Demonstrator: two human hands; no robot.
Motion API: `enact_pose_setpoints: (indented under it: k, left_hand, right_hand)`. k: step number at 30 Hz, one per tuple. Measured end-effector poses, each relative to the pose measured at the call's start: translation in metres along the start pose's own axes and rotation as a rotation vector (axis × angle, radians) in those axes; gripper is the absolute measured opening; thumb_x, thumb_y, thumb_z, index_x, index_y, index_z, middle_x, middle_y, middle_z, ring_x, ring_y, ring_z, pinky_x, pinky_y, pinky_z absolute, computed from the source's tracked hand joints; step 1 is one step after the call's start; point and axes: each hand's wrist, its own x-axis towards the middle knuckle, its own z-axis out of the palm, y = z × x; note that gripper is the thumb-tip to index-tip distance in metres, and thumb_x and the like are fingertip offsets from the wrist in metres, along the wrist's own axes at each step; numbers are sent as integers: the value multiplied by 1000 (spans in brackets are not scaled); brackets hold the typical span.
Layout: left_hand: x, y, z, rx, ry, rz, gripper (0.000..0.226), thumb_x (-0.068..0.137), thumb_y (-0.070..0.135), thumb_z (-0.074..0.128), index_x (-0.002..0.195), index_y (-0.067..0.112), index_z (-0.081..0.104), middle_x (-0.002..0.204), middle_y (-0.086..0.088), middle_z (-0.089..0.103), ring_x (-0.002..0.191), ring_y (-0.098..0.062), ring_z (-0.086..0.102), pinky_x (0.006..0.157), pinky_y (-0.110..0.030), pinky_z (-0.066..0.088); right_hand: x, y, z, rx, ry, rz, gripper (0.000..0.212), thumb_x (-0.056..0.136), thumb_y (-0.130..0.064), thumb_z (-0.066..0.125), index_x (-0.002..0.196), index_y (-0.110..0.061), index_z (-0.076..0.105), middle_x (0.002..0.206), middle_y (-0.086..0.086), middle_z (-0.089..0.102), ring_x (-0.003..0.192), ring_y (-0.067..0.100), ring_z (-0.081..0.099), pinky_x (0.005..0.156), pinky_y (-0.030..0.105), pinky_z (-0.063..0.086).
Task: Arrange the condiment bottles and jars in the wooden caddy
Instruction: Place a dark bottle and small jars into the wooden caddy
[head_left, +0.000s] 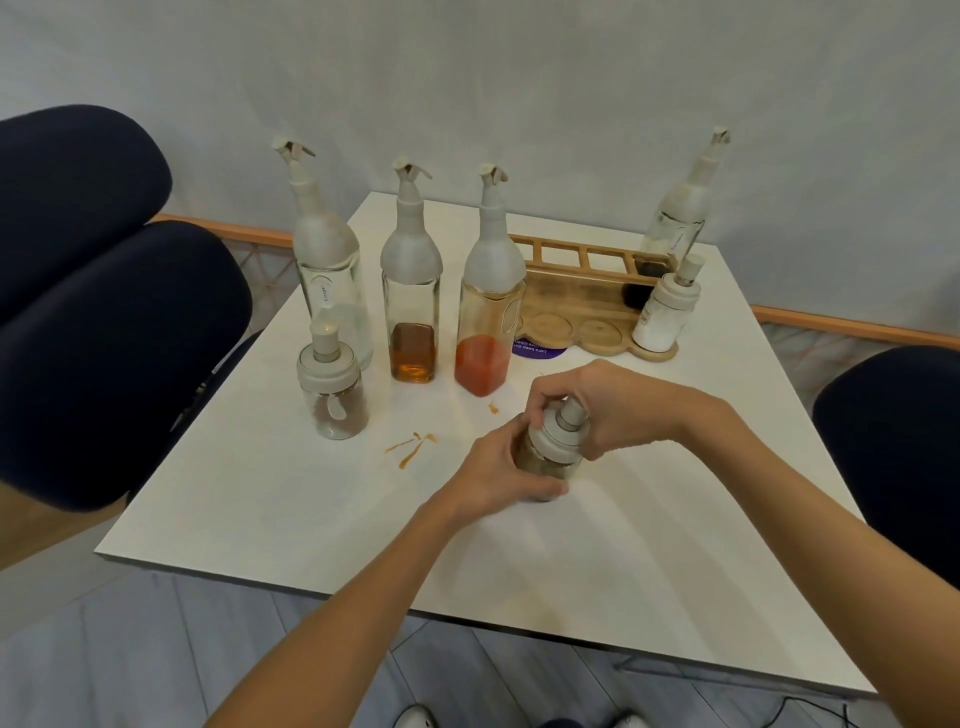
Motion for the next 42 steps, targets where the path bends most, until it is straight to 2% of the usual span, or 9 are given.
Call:
enact_pose_setpoints:
  k: [5,9,15,18,22,27,34,38,42]
  left_hand:
    - [2,0,-1,17,-16,-14,67,67,24,88,118,42,48,111,22,61,103,2,58,79,-13,48]
    - [2,-1,-2,16,-9,-3,62,67,24,87,114,43,52,108,20,64,100,2,60,77,-14,53]
    - [2,-3,-2,0,-6,19,59,67,22,86,117,34,57,110,14,67,103,-5,61,80,-21,57]
    - [2,-3,-2,-2,-7,16,63,65,24,87,117,39,55,113,16,65,107,-6,61,85,-23,55]
    - [4,-3,-2,7,-9,12,69,66,22,88,120,41,50,117,17,63,109,-5,59,84,-16,50]
    - [4,-1,-2,14,-26,1,64,69,22,87,115,45,49,109,23,61,103,1,58,71,-8,47]
    - [6,-4,-1,14,-9,7,65,66,24,87,115,45,51,115,18,63,109,-7,60,90,-24,52]
    - [7,-2,-1,24,-22,5,63,66,24,88,113,45,51,111,21,63,107,-4,60,84,-19,51]
    - [6,0,1,17,-54,-11,65,65,25,87,120,35,55,115,13,65,109,-12,61,93,-34,55]
  right_hand:
    - [4,1,-7,42,-23,22,48,65,-5,75,101,-32,57,100,-21,58,95,0,55,68,17,47]
    - [7,2,-4,19,11,140,46,69,-33,79,106,-34,53,105,-7,62,93,13,60,75,34,57]
    - [8,-7,5,-198,57,305,65,74,-69,65,120,-26,48,106,0,58,90,19,57,68,28,49]
    - [-1,-6,-5,-75,-3,245,81,70,-55,77,138,-37,37,132,-5,52,113,19,52,91,34,49]
    - [-3,-9,1,-175,-26,90,65,76,-25,77,132,-36,45,123,-2,57,110,19,53,90,37,50]
    - [1,-9,4,-202,120,273,38,84,-50,62,111,-24,55,101,2,66,63,14,70,68,35,58]
    - [-4,-7,-5,-72,-16,156,71,78,-30,76,138,-37,39,128,-8,51,114,16,51,90,33,49]
    - [3,-1,8,-85,86,178,59,71,-32,78,124,-31,50,116,1,60,100,20,58,81,37,55]
    - [11,0,3,-107,76,208,63,72,-44,77,127,-34,46,114,-1,60,96,19,58,76,32,55]
